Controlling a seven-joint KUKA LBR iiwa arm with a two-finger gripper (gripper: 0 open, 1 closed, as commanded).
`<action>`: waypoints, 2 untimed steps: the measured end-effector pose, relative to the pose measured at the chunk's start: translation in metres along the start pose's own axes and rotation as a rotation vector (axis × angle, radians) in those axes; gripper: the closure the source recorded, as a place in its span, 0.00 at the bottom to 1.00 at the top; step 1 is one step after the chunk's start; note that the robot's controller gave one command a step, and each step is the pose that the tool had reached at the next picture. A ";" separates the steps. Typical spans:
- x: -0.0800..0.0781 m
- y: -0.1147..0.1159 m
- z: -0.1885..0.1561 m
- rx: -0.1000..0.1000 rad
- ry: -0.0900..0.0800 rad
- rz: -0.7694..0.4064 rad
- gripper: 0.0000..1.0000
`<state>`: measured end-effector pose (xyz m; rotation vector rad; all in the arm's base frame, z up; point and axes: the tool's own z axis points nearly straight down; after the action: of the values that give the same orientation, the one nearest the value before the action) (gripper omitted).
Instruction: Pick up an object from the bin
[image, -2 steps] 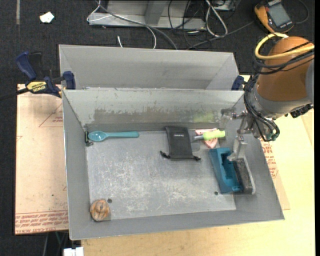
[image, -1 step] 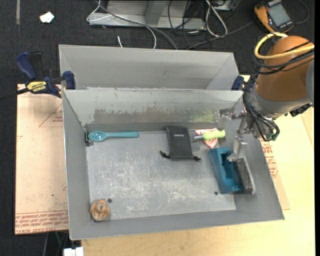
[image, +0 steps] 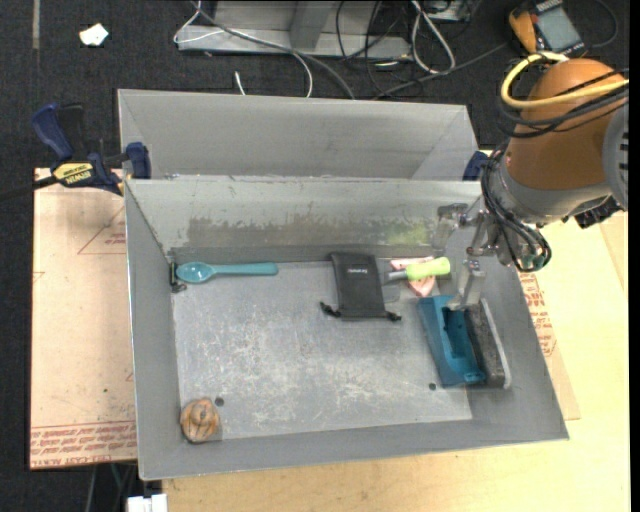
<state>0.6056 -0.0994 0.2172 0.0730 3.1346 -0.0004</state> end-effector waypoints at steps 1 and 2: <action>-0.012 0.019 0.007 0.000 -0.002 -0.098 0.00; -0.008 0.024 0.007 0.000 -0.004 0.038 0.00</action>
Offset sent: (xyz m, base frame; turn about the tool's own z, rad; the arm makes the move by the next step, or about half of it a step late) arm 0.0069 0.0244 -0.0069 0.0423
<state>0.6144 -0.0757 0.2101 0.1320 3.1288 0.0001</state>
